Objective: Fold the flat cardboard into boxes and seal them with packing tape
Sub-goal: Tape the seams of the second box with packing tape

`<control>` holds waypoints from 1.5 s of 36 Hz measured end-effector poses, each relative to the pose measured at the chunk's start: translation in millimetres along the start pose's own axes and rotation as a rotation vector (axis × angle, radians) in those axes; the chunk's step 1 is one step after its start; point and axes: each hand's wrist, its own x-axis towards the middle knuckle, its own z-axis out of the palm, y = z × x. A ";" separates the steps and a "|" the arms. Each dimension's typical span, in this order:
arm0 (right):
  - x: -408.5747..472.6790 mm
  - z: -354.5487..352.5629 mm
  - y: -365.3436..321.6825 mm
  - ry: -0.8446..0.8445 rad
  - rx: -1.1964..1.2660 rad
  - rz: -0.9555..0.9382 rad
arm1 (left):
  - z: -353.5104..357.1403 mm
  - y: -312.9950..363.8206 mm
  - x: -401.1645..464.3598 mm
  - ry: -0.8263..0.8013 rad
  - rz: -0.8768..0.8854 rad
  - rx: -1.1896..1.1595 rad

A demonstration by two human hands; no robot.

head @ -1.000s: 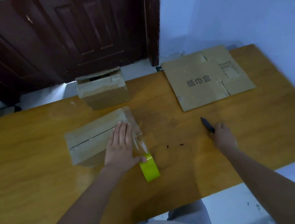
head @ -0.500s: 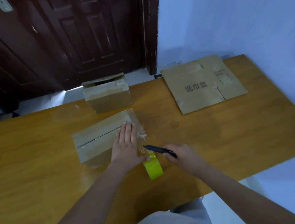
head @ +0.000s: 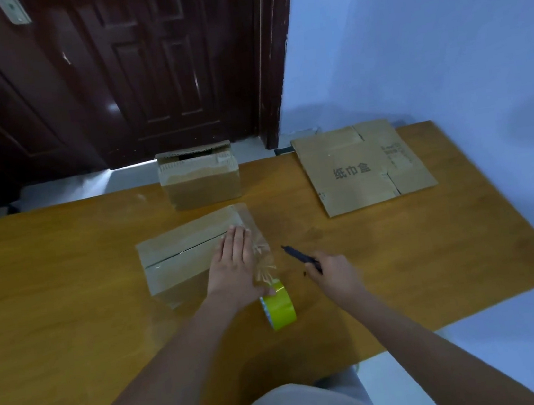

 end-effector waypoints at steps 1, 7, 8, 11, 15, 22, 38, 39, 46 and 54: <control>1.1 -1.0 4.5 0.008 0.002 0.044 | 0.4 -0.3 0.1 -0.001 0.002 0.002; 5.2 7.3 44.5 -0.003 -0.090 0.288 | 1.0 -1.6 2.0 0.003 0.003 -0.012; 5.8 10.2 50.9 -0.012 -0.097 0.321 | 0.9 -1.7 1.9 0.003 0.003 -0.011; 8.8 19.1 65.2 -0.055 -0.136 0.401 | -0.1 -1.5 1.6 0.001 0.007 0.004; 14.3 30.2 69.7 -0.053 -0.238 0.469 | 2.0 -1.6 3.8 0.006 0.001 0.007; 23.0 44.3 16.1 0.097 0.370 0.244 | 5.7 -1.3 6.3 0.004 -0.003 0.010; 21.3 84.6 -43.7 0.060 1.008 0.290 | 7.0 -5.5 8.2 0.156 -0.017 -0.319; 22.0 85.7 -43.7 0.072 1.016 0.289 | 6.0 -6.2 9.4 0.197 -0.030 -0.381; 18.6 91.1 -40.5 0.098 0.946 0.229 | 2.1 0.8 15.1 0.282 -0.131 -0.418; 9.9 90.1 -48.4 0.176 0.898 0.161 | 6.5 5.2 18.2 0.282 -0.181 -0.326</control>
